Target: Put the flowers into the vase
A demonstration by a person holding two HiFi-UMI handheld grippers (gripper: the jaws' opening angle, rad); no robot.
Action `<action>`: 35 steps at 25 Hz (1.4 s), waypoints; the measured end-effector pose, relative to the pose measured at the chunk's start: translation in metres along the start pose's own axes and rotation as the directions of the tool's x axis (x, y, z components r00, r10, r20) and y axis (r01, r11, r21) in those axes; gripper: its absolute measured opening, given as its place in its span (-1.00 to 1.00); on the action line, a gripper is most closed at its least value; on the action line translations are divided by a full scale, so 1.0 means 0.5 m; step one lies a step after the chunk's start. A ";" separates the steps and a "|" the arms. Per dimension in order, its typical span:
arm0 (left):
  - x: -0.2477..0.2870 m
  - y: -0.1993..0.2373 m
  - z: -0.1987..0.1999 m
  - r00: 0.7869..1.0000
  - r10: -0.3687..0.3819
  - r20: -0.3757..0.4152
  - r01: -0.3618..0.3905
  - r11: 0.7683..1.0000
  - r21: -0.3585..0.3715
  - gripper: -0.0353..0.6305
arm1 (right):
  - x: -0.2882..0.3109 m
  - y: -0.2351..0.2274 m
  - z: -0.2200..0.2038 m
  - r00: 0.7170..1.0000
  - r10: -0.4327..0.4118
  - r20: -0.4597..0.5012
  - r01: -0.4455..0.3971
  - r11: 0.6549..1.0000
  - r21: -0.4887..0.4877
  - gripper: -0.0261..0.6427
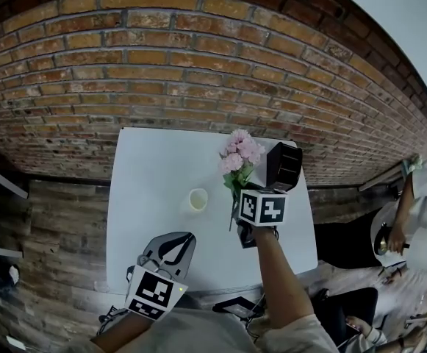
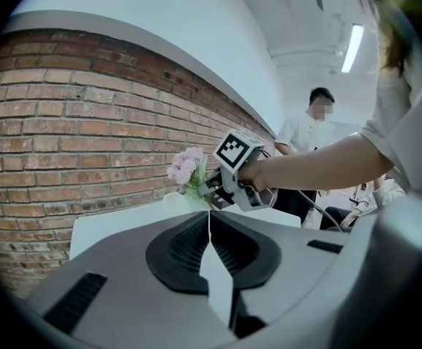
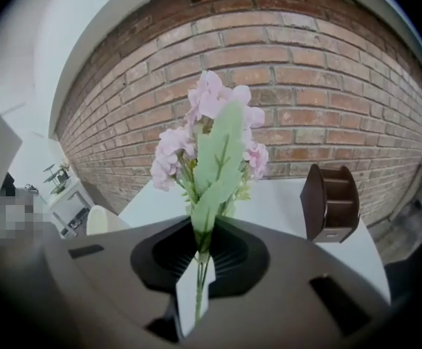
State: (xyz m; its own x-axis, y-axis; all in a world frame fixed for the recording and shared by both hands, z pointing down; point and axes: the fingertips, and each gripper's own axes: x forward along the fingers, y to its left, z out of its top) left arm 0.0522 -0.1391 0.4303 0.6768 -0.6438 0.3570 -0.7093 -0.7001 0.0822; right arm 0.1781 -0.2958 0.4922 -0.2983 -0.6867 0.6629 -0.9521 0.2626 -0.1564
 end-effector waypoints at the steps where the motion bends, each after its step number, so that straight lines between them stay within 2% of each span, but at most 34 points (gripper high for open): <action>1: 0.002 0.001 -0.001 1.000 0.001 -0.003 -0.001 1.000 0.001 -0.87 | -0.011 0.007 0.011 1.000 0.007 0.024 -0.007 1.000 -0.003 -0.83; 10: 0.031 0.024 -0.024 0.998 -0.022 -0.063 0.021 1.000 -0.018 -0.87 | -0.113 0.080 0.112 0.968 0.077 0.237 -0.065 0.996 -0.055 -0.83; 19: 0.062 0.040 -0.046 0.989 -0.077 -0.124 0.072 0.996 -0.044 -0.87 | -0.201 0.159 0.189 0.899 0.150 0.412 -0.111 0.987 -0.117 -0.83; 25: 0.066 0.053 -0.054 0.984 -0.103 -0.143 0.095 0.994 -0.058 -0.87 | -0.234 0.219 0.225 0.852 0.187 0.490 -0.120 0.979 -0.166 -0.83; 31: 0.069 0.058 -0.056 0.984 -0.104 -0.144 0.096 0.993 -0.063 -0.87 | -0.252 0.260 0.249 0.790 0.242 0.563 -0.153 0.967 -0.202 -0.83; 35: 0.072 0.052 -0.046 0.983 -0.099 -0.153 0.090 0.994 -0.067 -0.87 | -0.239 0.259 0.245 0.778 0.256 0.574 -0.163 0.964 -0.210 -0.83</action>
State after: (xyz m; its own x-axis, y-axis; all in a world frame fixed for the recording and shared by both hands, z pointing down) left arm 0.0539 -0.1733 0.4665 0.7056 -0.5163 0.4854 -0.6574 -0.7326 0.1763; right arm 0.0824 -0.2627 0.3031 -0.5144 -0.8558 0.0552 -0.8553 0.5073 -0.1056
